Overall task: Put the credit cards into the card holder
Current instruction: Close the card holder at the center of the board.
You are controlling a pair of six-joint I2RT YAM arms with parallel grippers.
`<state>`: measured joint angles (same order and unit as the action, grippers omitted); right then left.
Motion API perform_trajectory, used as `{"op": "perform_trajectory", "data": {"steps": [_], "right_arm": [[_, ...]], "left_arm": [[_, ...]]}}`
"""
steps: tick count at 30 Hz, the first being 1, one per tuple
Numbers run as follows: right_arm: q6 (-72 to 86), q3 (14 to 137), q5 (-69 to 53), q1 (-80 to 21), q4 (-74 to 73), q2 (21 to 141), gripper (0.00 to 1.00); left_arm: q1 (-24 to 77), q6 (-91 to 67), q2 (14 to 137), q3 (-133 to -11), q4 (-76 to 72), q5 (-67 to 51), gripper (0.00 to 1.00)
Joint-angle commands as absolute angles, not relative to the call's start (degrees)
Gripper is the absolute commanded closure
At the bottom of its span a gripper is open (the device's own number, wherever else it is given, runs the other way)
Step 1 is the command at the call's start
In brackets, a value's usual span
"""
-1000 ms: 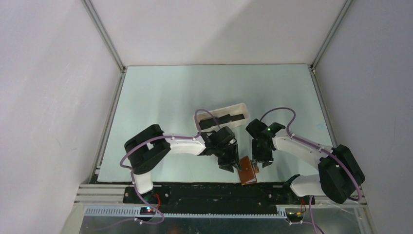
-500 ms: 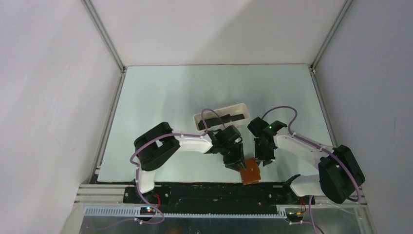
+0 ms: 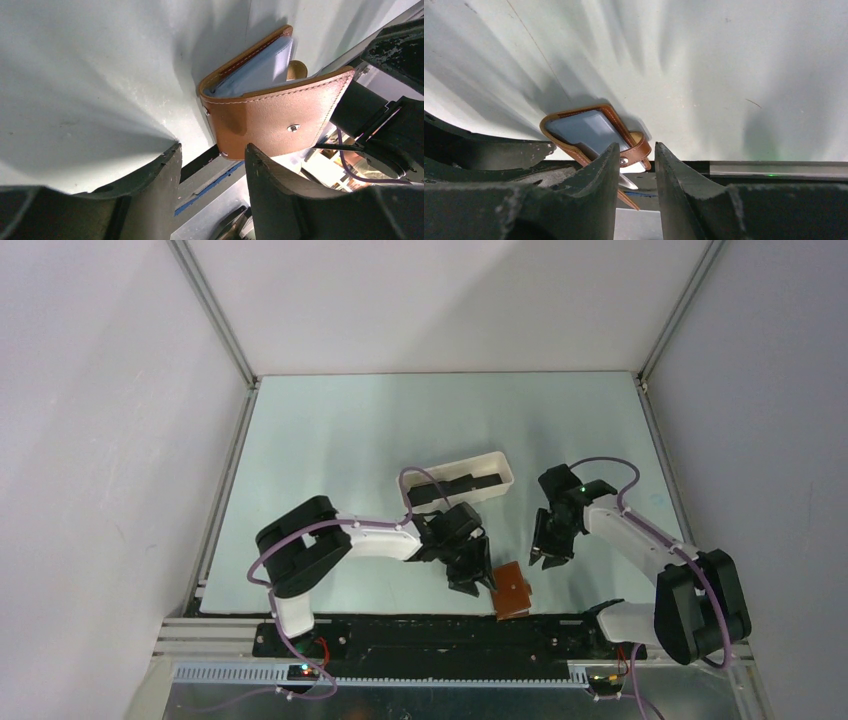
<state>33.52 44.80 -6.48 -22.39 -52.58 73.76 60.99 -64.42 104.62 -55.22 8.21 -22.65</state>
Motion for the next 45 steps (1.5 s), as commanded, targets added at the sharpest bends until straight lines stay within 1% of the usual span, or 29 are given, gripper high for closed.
{"op": "perform_trajectory", "data": {"steps": [1, 7, 9, 10, 12, 16, 23, 26, 34, 39, 40, 43, 45], "right_arm": [[31.7, 43.9, -11.0, -21.7, -51.1, 74.4, 0.63], [31.2, 43.5, -15.1, -24.9, -50.2, 78.3, 0.60], [31.6, 43.5, -15.6, -26.9, -50.0, 78.9, 0.55], [32.0, 43.5, -15.5, -27.6, -49.9, 79.3, 0.50], [32.6, 43.5, -14.3, -29.3, -50.1, 80.0, 0.47], [33.4, 43.5, -10.5, -31.4, -50.6, 81.3, 0.46], [35.4, 44.7, -2.0, -35.9, -52.3, 85.3, 0.53], [36.3, 45.7, 0.9, -37.7, -53.6, 85.9, 0.57], [35.9, 47.9, 5.8, -38.2, -56.2, 84.7, 0.77], [35.5, 48.3, 6.2, -37.8, -56.9, 85.0, 0.84], [35.5, 48.4, 6.0, -37.8, -57.0, 84.9, 0.88], [35.2, 48.4, 5.1, -37.2, -57.0, 84.6, 0.96], [34.8, 48.4, 4.0, -36.4, -57.0, 84.3, 0.98]], "left_arm": [[60.8, -64.6, 102.7, -53.3, 10.3, -19.6, 0.43], [60.2, -64.6, 103.2, -52.7, 10.3, -20.0, 0.43], [60.0, -64.5, 103.6, -53.0, 10.3, -20.3, 0.43], [60.0, -64.5, 104.0, -53.0, 10.3, -20.4, 0.43], [60.0, -64.4, 104.3, -53.3, 10.3, -20.6, 0.43], [60.0, -64.3, 105.0, -53.9, 10.3, -20.7, 0.43], [60.0, -64.4, 106.5, -55.6, 10.4, -20.9, 0.43], [60.0, -64.4, 106.7, -55.7, 10.3, -20.8, 0.44], [60.0, -64.4, 109.2, -57.4, 10.4, -20.6, 0.44], [59.9, -64.6, 111.8, -58.8, 11.3, -20.3, 0.46], [59.9, -64.6, 112.5, -59.4, 11.9, -20.1, 0.46], [59.9, -63.9, 113.9, -61.0, 14.2, -19.3, 0.48], [59.8, -63.5, 114.6, -61.6, 15.6, -18.7, 0.51]]}}
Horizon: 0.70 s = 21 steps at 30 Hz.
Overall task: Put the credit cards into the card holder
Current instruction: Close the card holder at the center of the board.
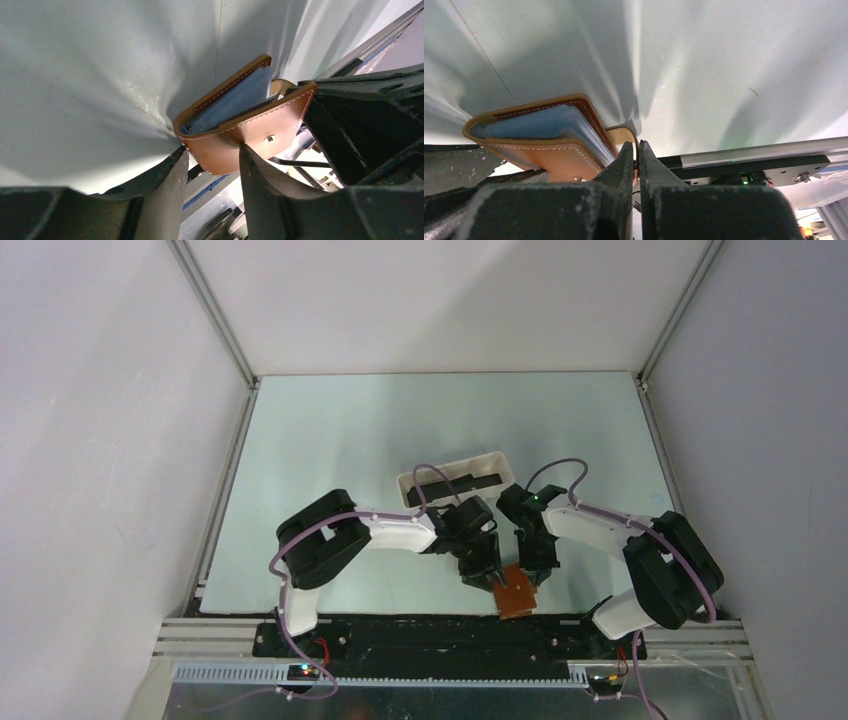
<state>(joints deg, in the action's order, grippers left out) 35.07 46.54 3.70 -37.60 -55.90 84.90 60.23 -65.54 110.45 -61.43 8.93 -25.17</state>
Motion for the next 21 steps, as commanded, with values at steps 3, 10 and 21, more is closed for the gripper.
{"op": "perform_trajectory", "data": {"steps": [3, 10, 21], "right_arm": [[34.2, 48.4, 1.8, -35.1, -57.0, 83.0, 0.98], [30.6, 48.5, -7.2, -30.1, -55.2, 80.7, 0.94], [27.6, 47.9, -16.1, -31.0, -50.9, 80.1, 0.54]], "left_arm": [[59.5, -63.1, 114.8, -61.5, 18.2, -17.2, 0.63], [58.5, -60.4, 115.8, -63.9, 25.4, -12.9, 0.73], [59.1, -55.7, 116.9, -69.9, 30.7, -10.6, 0.73]]}}
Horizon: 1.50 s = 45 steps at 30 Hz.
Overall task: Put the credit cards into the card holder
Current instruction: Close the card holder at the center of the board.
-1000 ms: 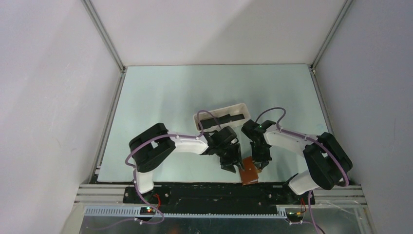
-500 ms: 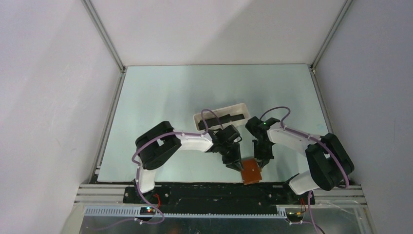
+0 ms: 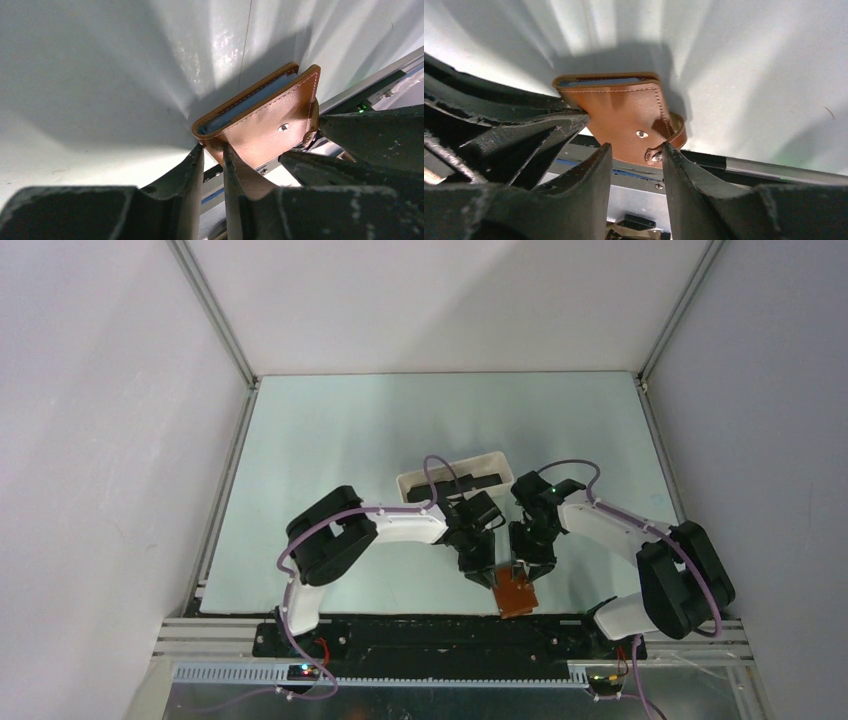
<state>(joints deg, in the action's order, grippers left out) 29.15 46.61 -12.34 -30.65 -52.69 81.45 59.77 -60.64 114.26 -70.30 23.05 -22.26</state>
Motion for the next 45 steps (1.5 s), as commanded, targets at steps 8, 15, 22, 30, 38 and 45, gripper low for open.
{"op": "perform_trajectory", "data": {"steps": [8, 15, 22, 30, 38, 45], "right_arm": [[29.5, 43.4, -24.5, -30.6, -45.2, 80.0, 0.55], [34.2, 41.7, -33.1, -30.3, -37.4, 76.4, 0.55], [32.2, 42.1, -27.5, -18.2, -42.9, 65.9, 0.53], [31.7, 36.0, -28.1, -7.2, -45.5, 67.4, 0.53], [33.9, 31.9, -26.7, -9.5, -42.2, 71.9, 0.52], [36.3, 31.9, -30.6, -16.7, -37.3, 77.9, 0.52]], "left_arm": [[57.3, -55.2, 108.3, -65.1, 29.4, -11.0, 0.53], [55.0, -58.1, 99.3, -55.0, 19.6, -16.1, 0.44], [55.1, -68.2, 98.4, -45.7, -5.0, -25.3, 0.39], [58.0, -73.4, 107.0, -49.8, -11.3, -27.4, 0.38], [58.6, -76.6, 110.8, -49.7, -10.1, -23.8, 0.48], [56.3, -75.4, 110.7, -49.0, -9.3, -22.6, 0.58]]}}
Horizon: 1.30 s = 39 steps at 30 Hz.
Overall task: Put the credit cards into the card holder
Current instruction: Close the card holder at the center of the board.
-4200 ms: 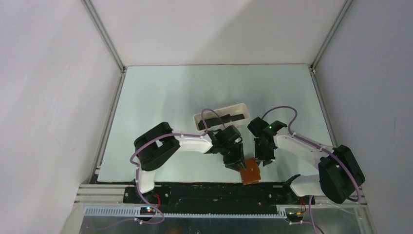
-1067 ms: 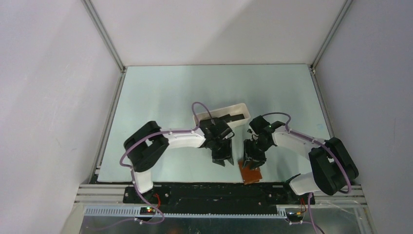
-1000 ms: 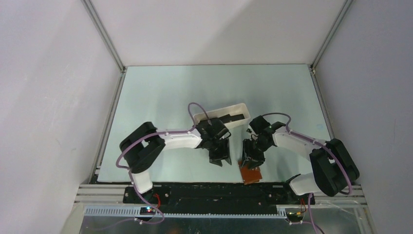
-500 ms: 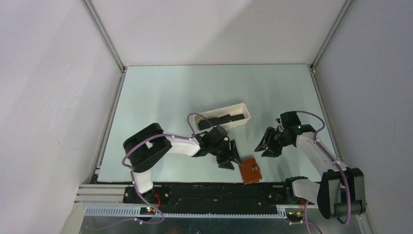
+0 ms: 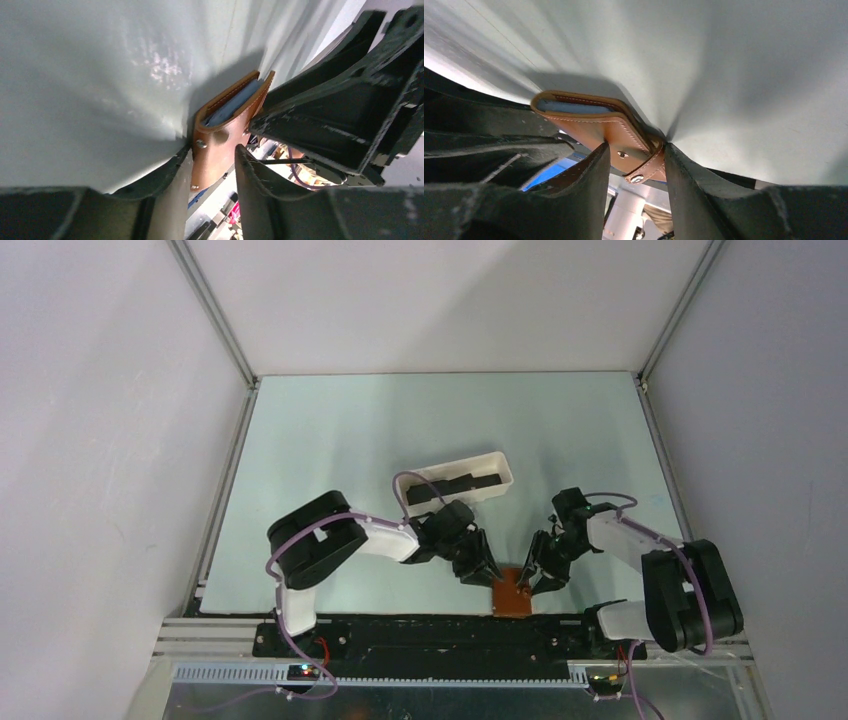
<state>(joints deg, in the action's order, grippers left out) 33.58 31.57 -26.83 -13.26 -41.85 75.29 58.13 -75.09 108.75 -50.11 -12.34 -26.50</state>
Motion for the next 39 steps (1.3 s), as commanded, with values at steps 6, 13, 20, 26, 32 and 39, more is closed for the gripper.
{"op": "perform_trajectory", "data": {"steps": [6, 13, 20, 26, 32, 39], "right_arm": [[42.4, 33.0, -33.5, -22.0, -30.0, 80.5, 0.54], [43.3, 42.0, -31.5, -26.9, -27.5, 87.9, 0.55], [41.6, 53.1, -31.7, -30.1, -30.8, 94.7, 0.55], [38.1, 53.7, -27.0, -30.1, -36.7, 92.0, 0.53], [34.9, 53.5, -26.2, -28.1, -39.5, 88.6, 0.53], [32.2, 51.1, -30.2, -23.4, -38.6, 86.5, 0.67]], "left_arm": [[52.7, -72.5, 107.6, -47.9, -7.5, -21.8, 0.71], [49.8, -66.1, 100.3, -45.4, 6.1, -16.1, 0.70], [49.4, -66.7, 93.1, -38.5, 7.6, -13.3, 0.63], [48.6, -63.8, 85.6, -37.8, 14.4, -8.3, 0.49], [48.6, -61.1, 81.6, -41.3, 15.9, -10.2, 0.51], [48.9, -59.9, 85.8, -46.3, 15.3, -13.4, 0.54]]}}
